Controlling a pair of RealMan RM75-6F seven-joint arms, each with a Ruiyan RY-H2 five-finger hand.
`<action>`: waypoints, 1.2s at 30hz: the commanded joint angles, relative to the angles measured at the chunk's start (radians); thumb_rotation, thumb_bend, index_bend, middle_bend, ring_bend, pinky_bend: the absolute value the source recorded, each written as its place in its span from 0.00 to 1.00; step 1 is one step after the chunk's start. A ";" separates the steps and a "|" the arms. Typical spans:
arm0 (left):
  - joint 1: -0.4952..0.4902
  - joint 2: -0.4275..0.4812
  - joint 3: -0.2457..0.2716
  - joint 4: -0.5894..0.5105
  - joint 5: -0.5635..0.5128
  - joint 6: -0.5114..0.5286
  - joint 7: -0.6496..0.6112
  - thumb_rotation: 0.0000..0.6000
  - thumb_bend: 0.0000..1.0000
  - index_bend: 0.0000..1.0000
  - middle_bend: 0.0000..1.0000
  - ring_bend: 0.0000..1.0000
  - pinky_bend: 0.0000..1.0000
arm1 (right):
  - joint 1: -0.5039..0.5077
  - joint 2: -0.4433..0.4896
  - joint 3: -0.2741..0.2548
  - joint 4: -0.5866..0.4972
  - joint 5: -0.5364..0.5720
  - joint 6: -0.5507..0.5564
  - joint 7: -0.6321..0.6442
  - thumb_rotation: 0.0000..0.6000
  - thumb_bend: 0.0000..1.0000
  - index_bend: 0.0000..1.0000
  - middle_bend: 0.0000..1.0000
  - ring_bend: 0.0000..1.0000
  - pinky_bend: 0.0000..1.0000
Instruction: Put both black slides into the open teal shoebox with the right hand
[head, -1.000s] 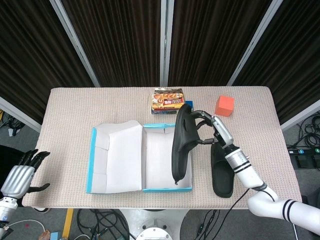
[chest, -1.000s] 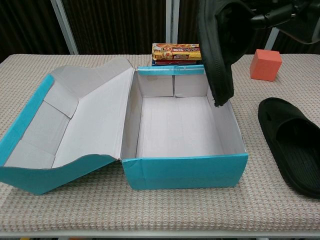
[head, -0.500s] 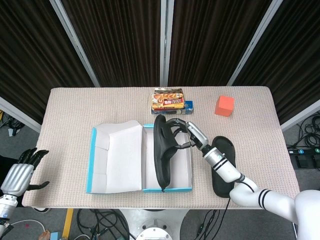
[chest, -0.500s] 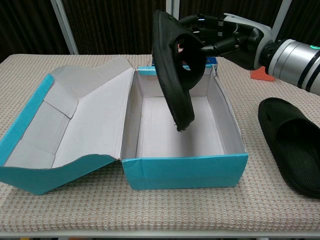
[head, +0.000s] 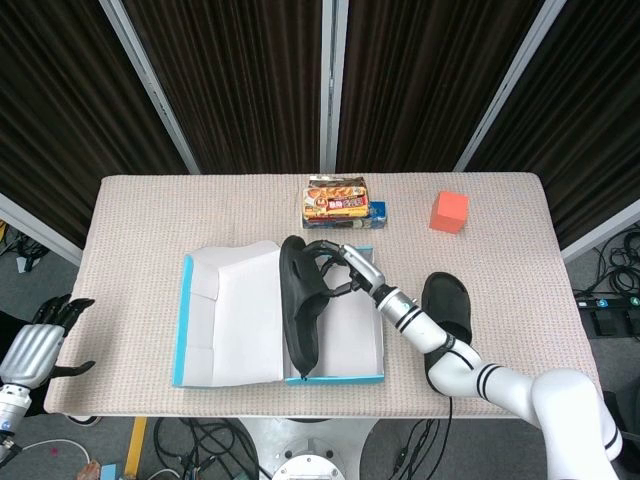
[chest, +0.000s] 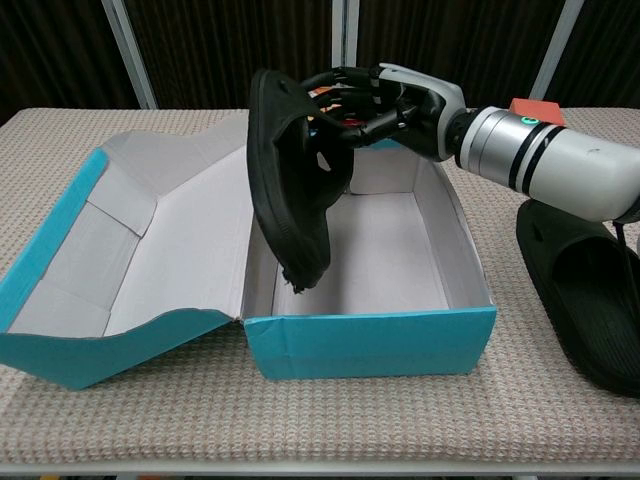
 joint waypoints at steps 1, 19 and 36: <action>-0.002 -0.005 0.000 0.012 -0.002 -0.005 -0.009 1.00 0.13 0.10 0.11 0.00 0.04 | 0.020 -0.031 -0.008 0.037 -0.006 -0.006 0.013 1.00 0.14 0.45 0.45 0.34 0.46; -0.014 -0.036 0.000 0.095 -0.012 -0.036 -0.066 1.00 0.13 0.10 0.11 0.00 0.04 | 0.061 -0.114 -0.034 0.151 -0.008 -0.003 0.041 1.00 0.16 0.46 0.45 0.34 0.46; -0.016 -0.055 0.006 0.138 -0.012 -0.047 -0.103 1.00 0.13 0.10 0.11 0.00 0.04 | 0.061 -0.158 -0.084 0.262 -0.045 0.054 -0.071 1.00 0.17 0.46 0.45 0.34 0.46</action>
